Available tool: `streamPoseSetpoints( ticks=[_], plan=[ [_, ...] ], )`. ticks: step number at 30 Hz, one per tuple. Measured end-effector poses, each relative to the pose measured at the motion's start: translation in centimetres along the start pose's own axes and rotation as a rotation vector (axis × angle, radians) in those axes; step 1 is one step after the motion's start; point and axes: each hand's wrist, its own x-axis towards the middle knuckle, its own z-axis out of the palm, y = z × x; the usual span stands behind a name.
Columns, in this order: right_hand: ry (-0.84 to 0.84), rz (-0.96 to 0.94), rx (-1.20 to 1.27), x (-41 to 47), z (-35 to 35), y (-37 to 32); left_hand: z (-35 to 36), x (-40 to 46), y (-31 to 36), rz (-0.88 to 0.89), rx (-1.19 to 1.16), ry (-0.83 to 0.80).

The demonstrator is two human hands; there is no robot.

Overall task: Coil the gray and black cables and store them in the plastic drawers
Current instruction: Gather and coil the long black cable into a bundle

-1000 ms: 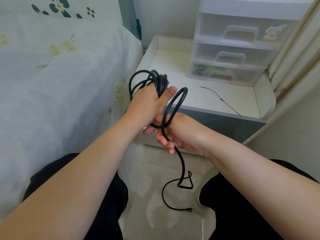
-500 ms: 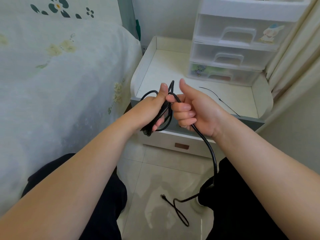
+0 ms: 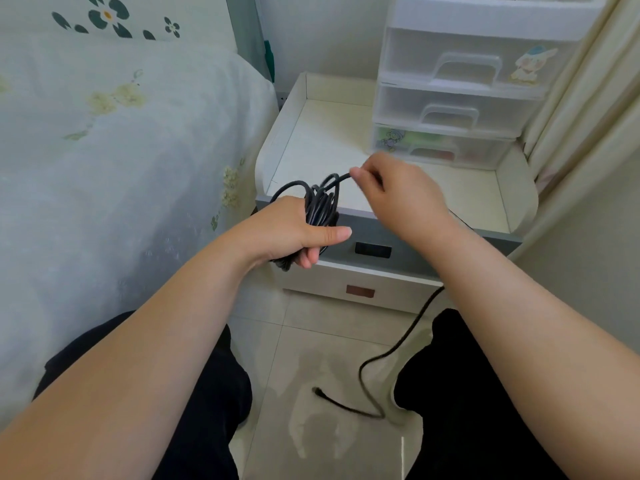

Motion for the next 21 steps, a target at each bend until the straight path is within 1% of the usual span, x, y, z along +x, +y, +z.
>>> streamPoseSetpoints(
  ticks=[1,4,6,8,11,13,14,15,16,17,20,21],
  plan=[
    [0.045,0.003,-0.042,0.4,-0.5,0.4,0.1,-0.1,0.1,-0.009,-0.018,-0.006],
    [0.117,0.012,-0.068,1.5,-1.7,1.8,-0.1,-0.4,0.6,0.016,-0.045,-0.021],
    [0.097,-0.028,-0.077,2.0,-2.0,2.8,-0.6,-0.7,0.9,0.083,-0.122,-0.042],
    [0.000,-0.050,-0.019,2.2,-2.3,4.1,-1.3,-1.2,0.9,0.167,-0.318,-0.091],
    [-0.212,0.052,0.118,2.2,-2.9,6.4,-2.9,-1.7,0.4,0.254,-0.542,-0.112],
    [-0.397,0.114,0.187,1.6,-2.8,6.8,-3.8,-1.9,0.1,0.272,-0.677,-0.096],
    [-0.474,0.097,0.181,1.2,-2.2,6.6,-4.1,-1.9,-0.1,0.265,-0.742,-0.088],
    [-0.513,0.060,0.182,0.7,-1.6,6.0,-4.3,-1.9,-0.2,0.250,-0.801,-0.077],
    [-0.505,0.019,0.212,0.1,-0.9,5.2,-4.4,-1.9,-0.3,0.232,-0.850,-0.062],
    [-0.453,-0.018,0.290,-0.6,-0.2,4.1,-4.3,-1.8,-0.4,0.214,-0.888,-0.045],
    [-0.202,-0.076,0.710,-2.4,0.7,0.6,-4.0,-1.4,-0.4,0.167,-0.916,0.019],
    [-0.152,-0.087,0.798,-2.8,0.7,-0.2,-3.8,-1.3,-0.3,0.154,-0.917,0.039]
  ],
)
